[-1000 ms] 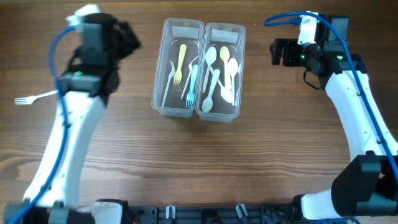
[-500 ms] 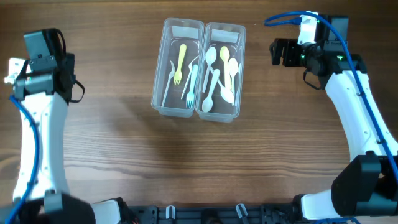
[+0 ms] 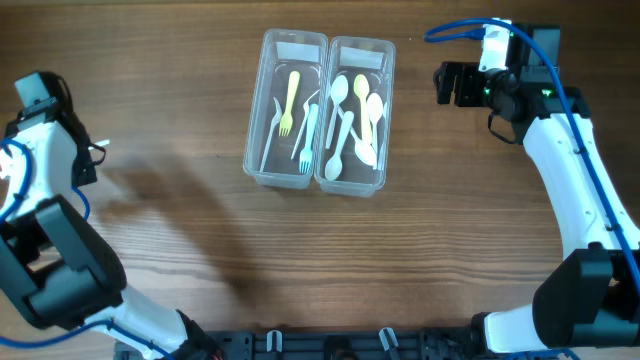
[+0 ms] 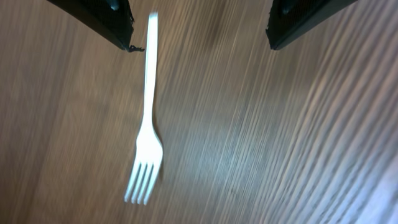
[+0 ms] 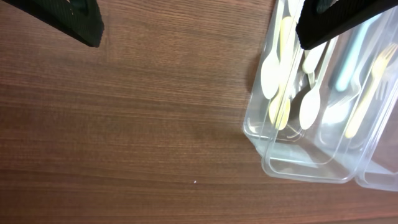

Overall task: Pack container
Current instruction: 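Move the left gripper to the last white fork and grasp it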

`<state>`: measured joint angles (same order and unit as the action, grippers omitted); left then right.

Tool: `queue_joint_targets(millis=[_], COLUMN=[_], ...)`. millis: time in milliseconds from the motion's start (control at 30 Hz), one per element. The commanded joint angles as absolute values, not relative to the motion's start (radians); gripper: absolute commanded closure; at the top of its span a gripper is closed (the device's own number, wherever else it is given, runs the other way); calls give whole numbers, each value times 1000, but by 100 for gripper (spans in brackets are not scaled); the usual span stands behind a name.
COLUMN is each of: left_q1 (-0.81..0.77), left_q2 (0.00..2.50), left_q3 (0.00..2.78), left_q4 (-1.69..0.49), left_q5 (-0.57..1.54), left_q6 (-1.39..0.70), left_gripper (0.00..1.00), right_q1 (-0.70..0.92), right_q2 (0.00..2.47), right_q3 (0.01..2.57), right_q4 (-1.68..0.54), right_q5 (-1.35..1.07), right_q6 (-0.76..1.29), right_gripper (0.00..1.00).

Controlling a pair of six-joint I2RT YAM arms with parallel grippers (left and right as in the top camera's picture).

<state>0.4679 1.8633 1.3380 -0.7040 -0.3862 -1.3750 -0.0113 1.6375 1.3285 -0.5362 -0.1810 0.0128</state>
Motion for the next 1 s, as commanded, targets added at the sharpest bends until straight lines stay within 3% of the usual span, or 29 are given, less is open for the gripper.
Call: queue_joint_targets(millis=[0, 200, 567, 700, 967], left_q1=[508, 511, 514, 514, 522], left_q2=[1930, 1993, 2059, 2061, 2099], left_q3=[1339, 1339, 1339, 1339, 1339], left_q4=[-618, -366, -309, -311, -312], left_q5=[-393, -293, -318, -355, -381], left_q6=[-1322, -1065, -1101, -1112, -1145], left_gripper=[30, 33, 43, 51, 47], right_q1=[-11, -11, -11, -11, -11], right_q2=[1626, 1626, 1626, 1626, 1626], right_q3=[1330, 1330, 1330, 1330, 1330], right_q4=[-532, -532, -532, -532, -532], right_q5=[-172, -172, -172, -172, -172], right_q6=[2, 2, 2, 2, 2], right_gripper=[0, 0, 0, 0, 0])
